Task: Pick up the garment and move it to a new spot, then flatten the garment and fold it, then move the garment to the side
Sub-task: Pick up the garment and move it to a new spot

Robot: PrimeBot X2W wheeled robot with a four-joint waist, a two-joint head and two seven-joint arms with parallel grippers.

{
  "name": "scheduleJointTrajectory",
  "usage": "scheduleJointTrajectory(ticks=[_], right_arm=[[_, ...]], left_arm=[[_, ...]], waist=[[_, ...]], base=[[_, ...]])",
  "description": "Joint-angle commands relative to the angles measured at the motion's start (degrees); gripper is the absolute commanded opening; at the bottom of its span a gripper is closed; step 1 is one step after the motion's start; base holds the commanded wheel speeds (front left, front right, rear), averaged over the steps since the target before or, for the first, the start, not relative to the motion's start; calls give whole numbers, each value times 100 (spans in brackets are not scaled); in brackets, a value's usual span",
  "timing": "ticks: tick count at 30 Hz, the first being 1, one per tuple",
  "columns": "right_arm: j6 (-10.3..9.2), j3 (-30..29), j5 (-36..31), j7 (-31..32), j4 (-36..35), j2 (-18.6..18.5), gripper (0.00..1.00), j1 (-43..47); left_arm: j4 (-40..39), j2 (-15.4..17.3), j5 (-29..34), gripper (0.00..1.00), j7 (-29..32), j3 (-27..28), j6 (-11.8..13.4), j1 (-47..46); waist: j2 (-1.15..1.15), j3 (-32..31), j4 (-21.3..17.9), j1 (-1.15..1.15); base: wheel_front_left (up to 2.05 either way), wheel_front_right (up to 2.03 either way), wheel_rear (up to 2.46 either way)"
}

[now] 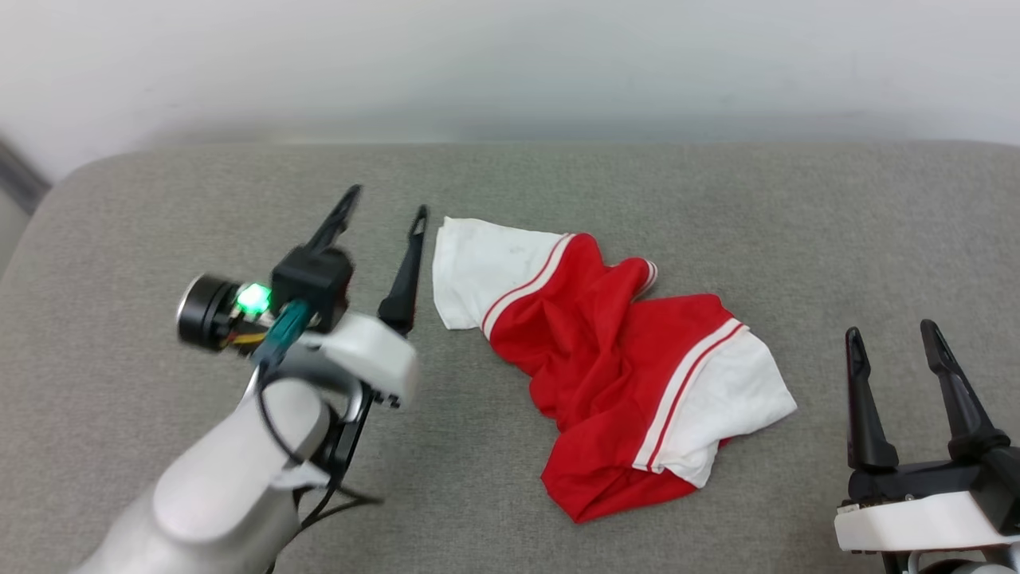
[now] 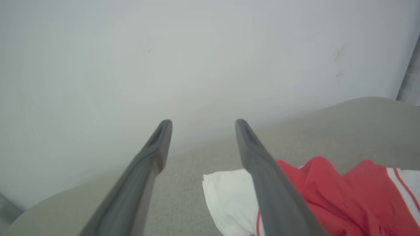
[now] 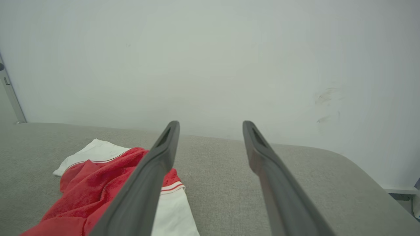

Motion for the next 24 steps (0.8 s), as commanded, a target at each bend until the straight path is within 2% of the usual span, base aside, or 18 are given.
scheduleJointTrajectory(ticks=[1,6,9,12,13,14,24], right_arm=[[-4,-19,6,-12,-4,15,100,63],[-4,-29,32,-13,11,15,100,141],[-4,-22,77,-13,40,15,100,193],[-4,9,140,-13,83,15,100,237],[-4,28,183,-13,119,15,100,276],[-4,34,196,-13,130,15,100,300],[-4,60,355,-13,276,16,100,504]], left_arm=[[-226,17,220,100,-31,314,172,420],[-945,-76,923,100,-29,1456,529,1590],[-1225,-215,1374,100,-29,1995,552,2242],[-1389,-431,1703,100,-29,2489,448,2751],[-1462,-688,1976,100,-30,2919,295,3250],[-1465,-776,2059,100,-30,3039,225,3389],[-1315,-1491,2800,100,-30,3778,-545,4121]], waist=[[0,-106,116,1],[0,-207,205,1],[0,-264,232,1],[0,-326,241,1],[0,-397,238,1],[0,-423,238,1],[0,-550,274,1]], base=[[0,0,0],[0,0,0],[0,0,0],[0,0,0],[0,0,0],[0,0,0],[0,0,0]])
